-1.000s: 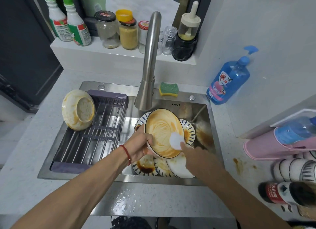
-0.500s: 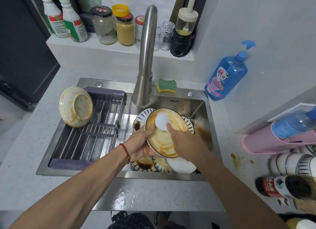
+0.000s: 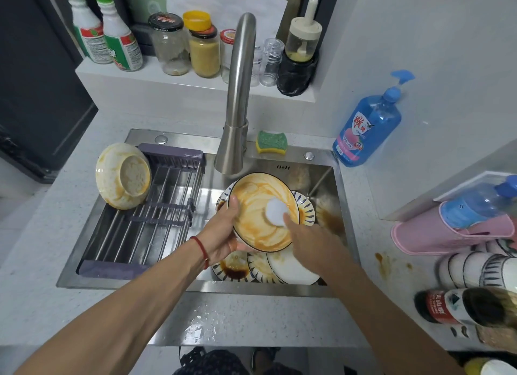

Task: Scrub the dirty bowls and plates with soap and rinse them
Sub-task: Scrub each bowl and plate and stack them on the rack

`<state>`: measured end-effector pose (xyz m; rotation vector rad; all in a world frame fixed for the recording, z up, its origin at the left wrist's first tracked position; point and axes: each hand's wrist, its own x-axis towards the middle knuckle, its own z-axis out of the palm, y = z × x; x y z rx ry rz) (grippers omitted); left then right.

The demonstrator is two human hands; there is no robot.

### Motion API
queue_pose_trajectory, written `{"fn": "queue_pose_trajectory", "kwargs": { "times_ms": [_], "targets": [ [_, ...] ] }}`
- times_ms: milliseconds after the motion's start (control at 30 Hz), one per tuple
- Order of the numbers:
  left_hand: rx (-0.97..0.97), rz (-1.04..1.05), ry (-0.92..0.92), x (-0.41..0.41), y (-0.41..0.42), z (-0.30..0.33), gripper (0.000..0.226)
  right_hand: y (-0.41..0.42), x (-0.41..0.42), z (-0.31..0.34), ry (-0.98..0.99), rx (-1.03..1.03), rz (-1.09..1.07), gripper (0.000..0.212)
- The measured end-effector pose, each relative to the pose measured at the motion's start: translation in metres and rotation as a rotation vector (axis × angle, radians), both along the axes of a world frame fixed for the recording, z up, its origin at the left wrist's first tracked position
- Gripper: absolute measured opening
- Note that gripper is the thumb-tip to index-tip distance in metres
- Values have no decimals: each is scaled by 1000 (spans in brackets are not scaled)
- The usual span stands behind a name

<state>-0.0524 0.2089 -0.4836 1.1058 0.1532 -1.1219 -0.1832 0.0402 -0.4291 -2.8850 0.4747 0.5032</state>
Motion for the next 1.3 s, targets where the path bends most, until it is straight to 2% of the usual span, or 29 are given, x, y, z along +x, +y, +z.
{"fn": "queue_pose_trajectory", "kwargs": {
  "times_ms": [33,167,267,367,500,600,733,867,1000,1033,1100,1167,1233,1300],
  "targets": [
    [2,3,-5,1,1,-1,69,-1,2,0,3,12,-26,59],
    [38,30,-8,6,4,-3,80,26,-11,-2,18,82,91,56],
    [36,40,-36,10,4,2,76,10,-5,-2,12,75,-61,55],
    [60,16,-55,12,6,6,74,29,-10,-1,42,227,41,53],
    [28,13,-61,13,8,8,71,3,4,-2,47,128,-35,52],
    [46,10,-135,16,9,11,67,18,-5,-3,138,194,68,52],
    [90,-53,-199,14,8,19,65,2,3,-4,119,-60,26,61],
    [109,-56,-196,18,12,19,58,6,0,-7,176,65,130,55],
    [204,2,-142,21,13,15,41,-20,5,-9,-83,-176,50,60],
    [244,30,-124,21,13,13,39,-23,6,-12,-152,-158,7,59],
    [295,59,-121,24,14,12,32,-30,5,-21,-290,47,-119,54],
    [265,46,-97,30,18,11,39,-39,1,-30,-409,222,-224,57],
    [189,23,15,31,25,10,52,-40,-3,-34,-451,311,-188,65],
    [146,-12,134,30,28,8,55,-32,-4,-33,-470,407,-111,72]
  ]
}}
